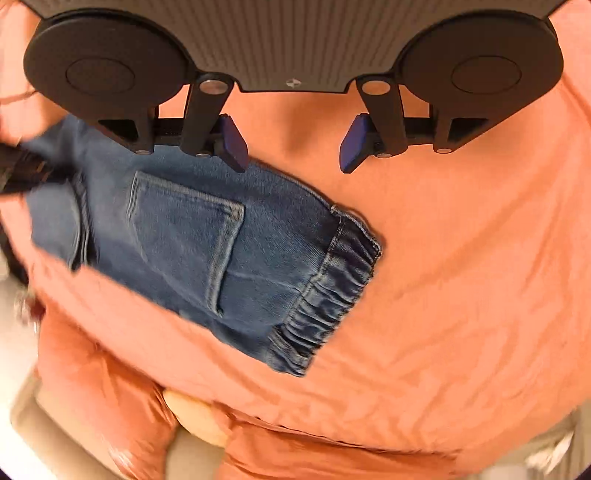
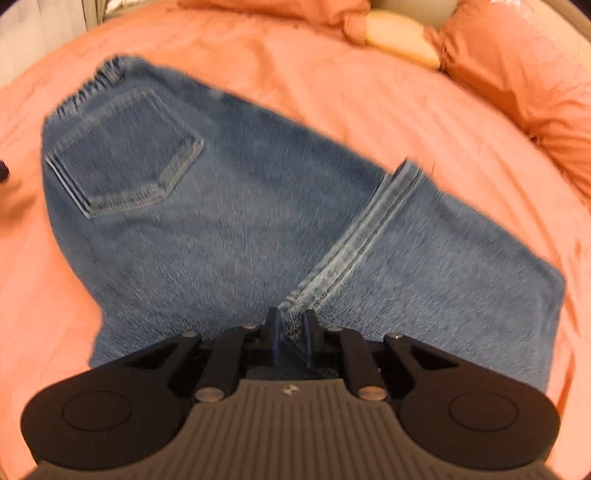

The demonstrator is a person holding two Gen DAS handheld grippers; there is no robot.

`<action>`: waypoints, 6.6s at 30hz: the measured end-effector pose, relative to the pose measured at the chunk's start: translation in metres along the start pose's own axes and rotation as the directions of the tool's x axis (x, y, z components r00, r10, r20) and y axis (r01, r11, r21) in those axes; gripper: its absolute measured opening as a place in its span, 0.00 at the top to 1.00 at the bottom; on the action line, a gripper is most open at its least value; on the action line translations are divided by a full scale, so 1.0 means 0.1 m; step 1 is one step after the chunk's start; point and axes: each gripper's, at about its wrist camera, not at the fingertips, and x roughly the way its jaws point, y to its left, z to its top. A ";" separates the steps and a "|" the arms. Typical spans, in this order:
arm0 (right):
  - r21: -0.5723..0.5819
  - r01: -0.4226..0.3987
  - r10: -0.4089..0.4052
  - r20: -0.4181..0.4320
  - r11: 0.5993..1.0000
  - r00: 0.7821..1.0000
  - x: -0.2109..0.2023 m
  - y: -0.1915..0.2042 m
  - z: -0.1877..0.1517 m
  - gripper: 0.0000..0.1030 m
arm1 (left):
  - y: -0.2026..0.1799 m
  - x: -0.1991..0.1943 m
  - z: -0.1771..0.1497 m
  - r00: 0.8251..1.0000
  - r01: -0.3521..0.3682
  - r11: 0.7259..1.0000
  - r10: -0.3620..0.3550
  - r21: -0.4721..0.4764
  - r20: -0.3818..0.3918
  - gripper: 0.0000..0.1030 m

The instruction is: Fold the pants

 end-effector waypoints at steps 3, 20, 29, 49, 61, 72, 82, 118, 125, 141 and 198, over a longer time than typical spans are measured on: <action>-0.052 0.018 -0.019 -0.027 0.999 0.999 0.01 0.06 0.01 0.89 | 0.10 0.05 0.05 0.999 0.041 0.995 -0.040 -0.087 0.023 0.23; -0.094 -0.012 0.000 -0.126 0.995 0.992 0.13 0.06 0.08 0.80 | 0.58 0.67 0.09 0.976 0.215 0.814 -0.155 -0.539 0.155 0.26; -0.055 -0.073 0.066 -0.115 0.996 0.991 0.14 -0.13 0.01 0.79 | 0.09 0.12 0.34 0.961 0.188 0.918 -0.099 -0.348 0.259 0.65; 0.173 -0.190 0.173 0.112 0.966 0.979 -0.58 -1.07 -0.55 0.55 | -2.97 -0.78 0.68 0.897 -0.009 0.962 -0.114 0.275 0.428 0.69; 0.405 -0.168 0.108 0.169 0.899 0.980 -0.88 -2.19 -1.57 0.56 | -4.76 0.12 0.03 0.942 -0.019 0.808 -0.182 0.588 0.281 0.70; 0.460 -0.172 0.123 0.134 0.871 0.983 -0.81 -2.39 -1.95 0.57 | -5.03 1.13 -0.89 0.994 0.106 0.648 -0.068 0.755 -0.082 0.65; 0.430 -0.141 0.094 0.129 0.892 0.987 -1.07 -2.33 -1.99 0.56 | -4.77 0.78 -0.74 0.975 0.220 0.653 -0.163 0.725 -0.149 0.39; 0.527 -0.103 0.013 0.172 0.844 0.985 -0.61 -2.37 -0.23 0.82 | -2.74 1.00 0.34 0.999 -0.036 0.834 0.028 0.551 0.022 0.36; 0.348 0.002 -0.096 0.252 0.937 0.963 -1.24 -2.16 0.16 0.88 | -2.82 0.88 0.34 0.998 -0.051 0.849 0.018 0.526 0.067 0.36; 0.633 0.049 -0.026 -0.045 0.772 0.999 -0.14 -3.03 -0.48 0.74 | -3.14 1.35 0.71 0.993 -0.016 0.872 -0.045 0.489 0.113 0.67; 0.322 0.084 -0.156 0.207 0.943 0.966 -0.94 -1.55 -1.15 0.73 | -2.84 0.84 -1.20 0.995 -0.094 0.801 0.052 0.592 0.087 0.66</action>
